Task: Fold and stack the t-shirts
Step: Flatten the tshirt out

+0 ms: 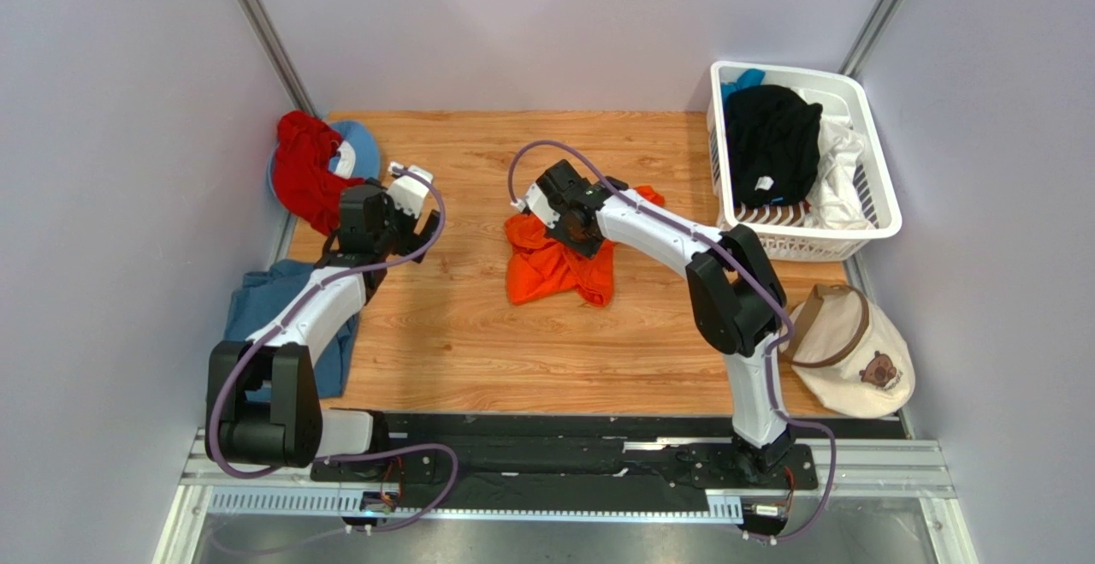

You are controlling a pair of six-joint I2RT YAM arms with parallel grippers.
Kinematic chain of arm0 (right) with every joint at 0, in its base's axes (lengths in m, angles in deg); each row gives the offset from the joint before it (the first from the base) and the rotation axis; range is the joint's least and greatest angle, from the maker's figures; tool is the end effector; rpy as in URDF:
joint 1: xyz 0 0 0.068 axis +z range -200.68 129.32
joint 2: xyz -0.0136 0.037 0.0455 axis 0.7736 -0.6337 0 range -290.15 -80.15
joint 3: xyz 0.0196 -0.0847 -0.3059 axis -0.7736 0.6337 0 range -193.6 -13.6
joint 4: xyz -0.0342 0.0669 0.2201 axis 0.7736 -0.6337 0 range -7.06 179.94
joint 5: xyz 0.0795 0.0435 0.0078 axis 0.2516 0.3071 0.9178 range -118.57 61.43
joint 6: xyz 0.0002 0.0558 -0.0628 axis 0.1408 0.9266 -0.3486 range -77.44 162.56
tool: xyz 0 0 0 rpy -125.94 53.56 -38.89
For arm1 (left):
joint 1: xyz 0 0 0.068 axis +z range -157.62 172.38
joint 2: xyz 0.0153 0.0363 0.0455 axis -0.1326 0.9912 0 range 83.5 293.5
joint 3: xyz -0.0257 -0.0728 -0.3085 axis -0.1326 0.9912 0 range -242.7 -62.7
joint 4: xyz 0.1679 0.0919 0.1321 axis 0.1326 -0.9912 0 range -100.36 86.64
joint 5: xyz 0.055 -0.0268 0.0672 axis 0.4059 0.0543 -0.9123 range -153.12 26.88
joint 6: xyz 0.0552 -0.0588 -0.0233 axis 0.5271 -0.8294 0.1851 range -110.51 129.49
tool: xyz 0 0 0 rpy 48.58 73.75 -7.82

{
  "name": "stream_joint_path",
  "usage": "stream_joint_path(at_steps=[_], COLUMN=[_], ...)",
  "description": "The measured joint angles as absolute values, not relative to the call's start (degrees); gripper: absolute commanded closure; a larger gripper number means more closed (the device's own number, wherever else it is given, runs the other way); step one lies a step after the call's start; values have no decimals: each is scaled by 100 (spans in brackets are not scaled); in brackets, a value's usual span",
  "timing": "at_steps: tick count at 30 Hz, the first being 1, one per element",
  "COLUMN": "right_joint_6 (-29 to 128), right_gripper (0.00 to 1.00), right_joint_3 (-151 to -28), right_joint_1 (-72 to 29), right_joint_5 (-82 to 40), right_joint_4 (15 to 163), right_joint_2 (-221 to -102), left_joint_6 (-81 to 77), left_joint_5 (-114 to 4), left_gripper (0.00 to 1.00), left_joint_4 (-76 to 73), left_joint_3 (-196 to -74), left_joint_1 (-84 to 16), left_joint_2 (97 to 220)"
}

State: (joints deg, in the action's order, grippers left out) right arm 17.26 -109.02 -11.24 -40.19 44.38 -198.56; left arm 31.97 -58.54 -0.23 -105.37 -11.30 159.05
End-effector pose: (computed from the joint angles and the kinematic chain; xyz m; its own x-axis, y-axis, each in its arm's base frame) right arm 0.3504 0.2691 0.2223 -0.4083 -0.8778 -0.2505 -0.8183 0.4736 -0.3257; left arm 0.2817 -0.0238 0.2754 -0.4065 0.4081 -0.8175 0.3122 0.9029 0.2955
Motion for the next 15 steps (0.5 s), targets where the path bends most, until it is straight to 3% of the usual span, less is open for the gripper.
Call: stream_joint_path(at_steps=[6,15], right_joint_6=[1695,1411], right_gripper=[100,100], right_joint_3=[-10900,-11483], right_joint_1=[-1344,-1605], right_joint_5=[-4351,-5483], right_joint_4=[4357,4042], right_joint_2=[-19565,-17994], left_joint_6=[3208,3476], left_joint_5=[-5712,-5111], left_gripper=[5,9], left_joint_4=[-152,-834], left_joint_3=[-10537,-10942], left_joint_1=[-1130,-1611], left_joint_2=[15844,16067])
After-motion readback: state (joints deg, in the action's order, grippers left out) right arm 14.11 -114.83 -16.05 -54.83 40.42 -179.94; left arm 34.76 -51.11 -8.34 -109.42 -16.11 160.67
